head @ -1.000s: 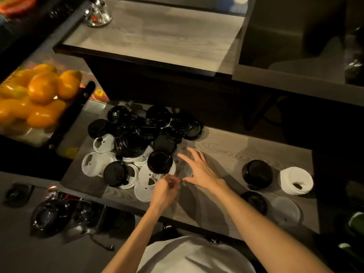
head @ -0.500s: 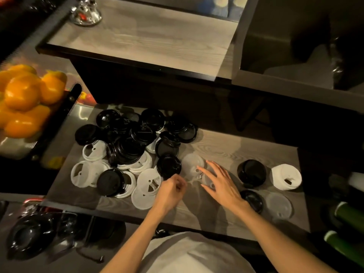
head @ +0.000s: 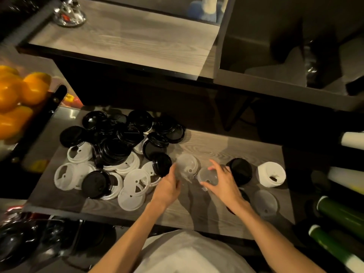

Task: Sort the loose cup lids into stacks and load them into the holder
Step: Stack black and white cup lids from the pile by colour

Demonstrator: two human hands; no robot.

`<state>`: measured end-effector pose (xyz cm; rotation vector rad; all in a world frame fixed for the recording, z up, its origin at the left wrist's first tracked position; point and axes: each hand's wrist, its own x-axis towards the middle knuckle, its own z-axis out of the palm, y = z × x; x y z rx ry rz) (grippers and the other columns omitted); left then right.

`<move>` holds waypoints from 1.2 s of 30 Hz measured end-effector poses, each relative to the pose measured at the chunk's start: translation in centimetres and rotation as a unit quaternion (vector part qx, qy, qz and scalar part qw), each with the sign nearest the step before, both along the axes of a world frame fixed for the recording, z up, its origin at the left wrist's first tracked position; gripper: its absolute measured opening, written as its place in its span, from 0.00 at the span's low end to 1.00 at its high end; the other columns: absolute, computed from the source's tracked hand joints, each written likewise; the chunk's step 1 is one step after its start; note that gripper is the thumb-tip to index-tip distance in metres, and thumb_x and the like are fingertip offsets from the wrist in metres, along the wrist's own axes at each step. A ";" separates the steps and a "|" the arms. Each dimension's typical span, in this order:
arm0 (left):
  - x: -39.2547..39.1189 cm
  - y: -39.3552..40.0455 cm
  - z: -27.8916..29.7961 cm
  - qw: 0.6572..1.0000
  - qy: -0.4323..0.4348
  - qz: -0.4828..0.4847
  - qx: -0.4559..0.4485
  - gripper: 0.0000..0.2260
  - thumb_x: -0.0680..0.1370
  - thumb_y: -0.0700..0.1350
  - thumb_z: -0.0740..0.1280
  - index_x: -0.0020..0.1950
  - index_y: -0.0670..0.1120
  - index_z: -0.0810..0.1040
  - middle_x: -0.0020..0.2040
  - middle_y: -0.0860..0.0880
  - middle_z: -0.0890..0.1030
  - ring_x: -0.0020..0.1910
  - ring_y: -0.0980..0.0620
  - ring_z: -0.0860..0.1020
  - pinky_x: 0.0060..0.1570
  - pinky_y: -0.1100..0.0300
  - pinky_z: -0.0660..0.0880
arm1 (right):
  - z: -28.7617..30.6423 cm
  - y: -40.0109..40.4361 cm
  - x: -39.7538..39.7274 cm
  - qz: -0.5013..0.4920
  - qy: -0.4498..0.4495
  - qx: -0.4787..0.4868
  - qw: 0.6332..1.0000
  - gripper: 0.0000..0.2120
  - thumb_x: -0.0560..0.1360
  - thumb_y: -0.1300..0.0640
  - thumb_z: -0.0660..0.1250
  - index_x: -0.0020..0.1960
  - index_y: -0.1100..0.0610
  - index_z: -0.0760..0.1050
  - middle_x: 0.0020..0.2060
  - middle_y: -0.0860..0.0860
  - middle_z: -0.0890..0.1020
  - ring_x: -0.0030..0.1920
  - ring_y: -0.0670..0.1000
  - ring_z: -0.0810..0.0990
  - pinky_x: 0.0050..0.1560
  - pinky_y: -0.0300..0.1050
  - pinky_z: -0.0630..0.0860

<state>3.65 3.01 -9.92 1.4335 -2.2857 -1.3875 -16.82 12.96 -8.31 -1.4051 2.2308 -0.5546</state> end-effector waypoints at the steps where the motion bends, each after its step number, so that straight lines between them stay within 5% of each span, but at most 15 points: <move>1: 0.0 -0.1 0.0 1.000 -0.007 0.013 -0.009 0.31 0.81 0.42 0.65 0.82 0.45 0.54 0.49 0.41 0.84 0.46 0.41 0.82 0.47 0.46 0.78 | 0.3 -0.4 -0.1 0.003 -0.012 -0.015 1.000 0.38 0.74 0.53 0.78 0.79 0.51 0.64 0.58 0.46 0.78 0.60 0.47 0.75 0.64 0.49 0.76; 7: -0.1 -0.2 0.2 0.999 -0.039 0.015 -0.021 0.30 0.82 0.41 0.63 0.82 0.45 0.56 0.60 0.38 0.81 0.55 0.40 0.81 0.54 0.45 0.78 | 0.7 -1.9 -0.8 0.071 0.065 0.057 0.994 0.39 0.74 0.45 0.77 0.79 0.53 0.64 0.70 0.50 0.65 0.69 0.52 0.71 0.69 0.47 0.74; 11: -0.9 -0.3 0.3 0.998 -0.058 -0.008 -0.023 0.32 0.82 0.43 0.63 0.83 0.46 0.52 0.65 0.38 0.77 0.58 0.39 0.80 0.56 0.45 0.77 | 0.8 -2.1 -0.9 0.062 0.115 0.015 0.991 0.29 0.77 0.51 0.75 0.74 0.55 0.70 0.68 0.51 0.68 0.67 0.54 0.74 0.67 0.48 0.76; 18: -4.9 -0.2 1.4 0.977 -0.186 -0.030 -0.097 0.40 0.82 0.54 0.65 0.82 0.39 0.45 0.74 0.38 0.65 0.67 0.40 0.75 0.60 0.50 0.76 | 1.9 -6.2 -2.7 0.031 0.099 0.157 0.982 0.43 0.74 0.52 0.78 0.81 0.55 0.59 0.74 0.56 0.67 0.74 0.58 0.67 0.74 0.54 0.69; 23: -6.7 -1.2 1.2 0.964 -0.234 -0.004 -0.129 0.42 0.75 0.58 0.74 0.78 0.43 0.55 0.71 0.40 0.62 0.68 0.43 0.69 0.53 0.53 0.78 | 2.0 -6.5 -2.9 0.070 0.099 0.164 0.979 0.41 0.73 0.52 0.78 0.80 0.56 0.62 0.73 0.55 0.69 0.74 0.57 0.67 0.74 0.52 0.68; 27: -6.9 -1.9 0.0 0.972 -0.196 0.008 -0.127 0.42 0.70 0.55 0.79 0.76 0.45 0.60 0.71 0.40 0.60 0.69 0.40 0.67 0.62 0.50 0.75 | 2.8 -5.5 -3.6 0.053 0.096 0.127 0.986 0.41 0.73 0.49 0.78 0.79 0.56 0.64 0.71 0.56 0.71 0.72 0.57 0.69 0.71 0.52 0.71; 31: -6.9 -1.9 0.1 0.980 -0.133 0.009 -0.146 0.43 0.65 0.51 0.82 0.73 0.47 0.62 0.69 0.44 0.69 0.69 0.42 0.68 0.67 0.47 0.70 | 3.8 -4.5 -3.3 0.006 0.027 0.068 0.997 0.41 0.71 0.45 0.79 0.78 0.52 0.66 0.70 0.52 0.72 0.70 0.55 0.71 0.68 0.51 0.74; 36: -5.8 -2.4 2.5 0.984 0.157 0.067 0.054 0.39 0.63 0.38 0.84 0.66 0.48 0.63 0.60 0.51 0.75 0.58 0.50 0.78 0.45 0.68 0.77 | 5.2 -3.3 -2.8 -0.056 -0.178 0.012 0.982 0.38 0.66 0.45 0.83 0.73 0.45 0.72 0.64 0.47 0.78 0.61 0.47 0.78 0.58 0.46 0.80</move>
